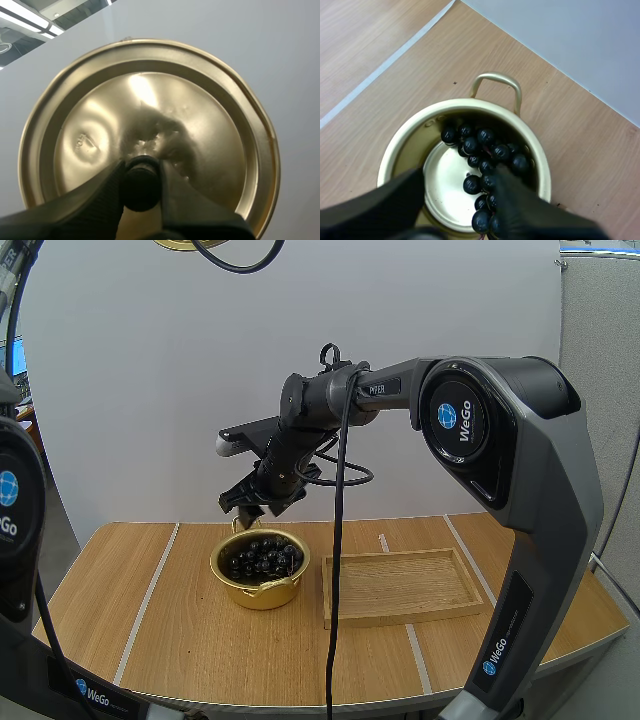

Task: Open the pot, put the grape inside, and close it

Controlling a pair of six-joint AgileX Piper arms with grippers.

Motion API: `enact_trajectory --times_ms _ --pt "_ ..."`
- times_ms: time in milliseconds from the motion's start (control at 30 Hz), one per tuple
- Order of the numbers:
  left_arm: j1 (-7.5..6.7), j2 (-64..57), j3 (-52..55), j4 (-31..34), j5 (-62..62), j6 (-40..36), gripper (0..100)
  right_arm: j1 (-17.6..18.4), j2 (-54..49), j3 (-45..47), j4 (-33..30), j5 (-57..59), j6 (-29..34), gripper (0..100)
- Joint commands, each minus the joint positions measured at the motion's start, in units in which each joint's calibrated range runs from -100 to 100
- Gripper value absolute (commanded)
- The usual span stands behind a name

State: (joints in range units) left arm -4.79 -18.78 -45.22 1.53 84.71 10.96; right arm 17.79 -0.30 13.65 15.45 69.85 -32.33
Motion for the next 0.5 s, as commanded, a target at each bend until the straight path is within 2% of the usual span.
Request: enact_trajectory --times_ms 0,133,333,467 --pt "-0.14 -0.5 -0.4 0.5 -2.0 -0.2 0 0.0 -0.9 -0.2 0.4 4.7 1.0 0" --pt "-0.14 -0.5 -0.4 0.5 -2.0 -0.2 0 0.0 -0.9 -0.2 -1.7 8.9 3.1 0" --pt "-0.14 -0.5 -0.4 0.5 -2.0 -0.2 0 0.0 -0.9 0.0 -9.5 12.6 7.7 0" --pt "-0.14 -0.5 -0.4 0.5 -2.0 -0.2 0 0.0 -0.9 0.9 -11.1 13.4 8.7 0"
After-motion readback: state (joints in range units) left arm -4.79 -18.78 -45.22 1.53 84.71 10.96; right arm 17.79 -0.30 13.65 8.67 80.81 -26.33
